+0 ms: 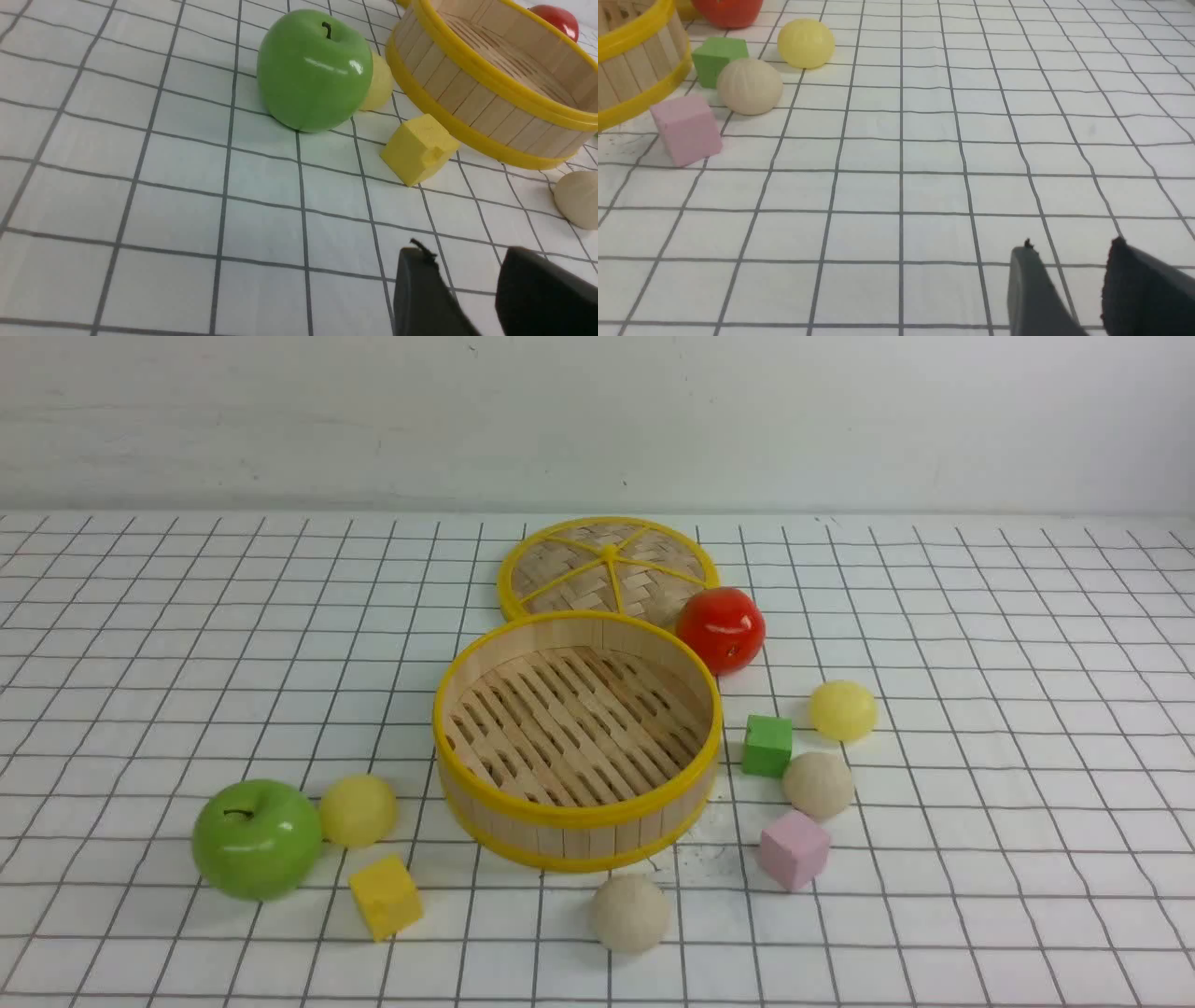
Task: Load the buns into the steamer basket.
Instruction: Use the left arm to grab a steamed stuffed bun, then use the left arm to put the steamed stuffed bun into the steamer
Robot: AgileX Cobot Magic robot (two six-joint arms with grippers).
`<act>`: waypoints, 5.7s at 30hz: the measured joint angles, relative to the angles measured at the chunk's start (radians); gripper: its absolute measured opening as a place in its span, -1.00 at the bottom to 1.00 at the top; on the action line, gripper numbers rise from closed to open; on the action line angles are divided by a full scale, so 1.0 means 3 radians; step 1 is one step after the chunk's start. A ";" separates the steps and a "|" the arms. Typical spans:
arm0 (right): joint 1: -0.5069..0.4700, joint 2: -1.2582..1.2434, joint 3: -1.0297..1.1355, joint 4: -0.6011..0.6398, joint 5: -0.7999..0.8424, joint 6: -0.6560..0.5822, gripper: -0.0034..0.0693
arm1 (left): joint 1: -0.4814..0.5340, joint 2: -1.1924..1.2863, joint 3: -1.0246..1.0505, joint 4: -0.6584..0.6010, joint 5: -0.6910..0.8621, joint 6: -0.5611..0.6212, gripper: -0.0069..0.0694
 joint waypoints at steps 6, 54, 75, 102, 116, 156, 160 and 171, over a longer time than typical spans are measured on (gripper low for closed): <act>0.0000 0.0000 0.0000 0.0000 0.0000 0.0000 -0.25 | 0.0000 0.0000 0.0000 0.0000 0.0000 0.0000 -0.19; 0.0000 0.0000 0.0000 0.0000 0.0000 0.0000 -0.25 | 0.0000 0.0000 -0.0120 -0.1171 -0.2164 -0.0003 -0.19; 0.0000 0.0000 0.0000 0.0000 0.0000 0.0000 -0.25 | 0.0000 0.1725 -0.1782 -0.0621 -0.0320 0.0150 -0.19; 0.0000 0.0000 0.0000 0.0000 0.0000 0.0000 -0.25 | -0.0264 0.5179 -0.4304 0.0021 0.1990 0.1055 -0.19; 0.0000 0.0000 0.0000 0.0000 0.0000 0.0000 -0.25 | -0.0521 0.6231 -0.4769 0.0993 0.1714 0.0693 -0.19; 0.0000 0.0000 0.0000 0.0000 0.0000 0.0000 -0.25 | -0.0518 0.6578 -0.4790 0.1001 0.1571 0.0460 -0.85; 0.0000 0.0000 0.0000 0.0000 0.0000 0.0000 -0.25 | -0.0518 0.6500 -0.4790 0.0968 0.1577 0.0504 -0.85; 0.0000 0.0000 0.0000 0.0000 0.0000 0.0000 -0.25 | -0.0518 0.5979 -0.4790 0.0588 0.1550 0.0728 -0.85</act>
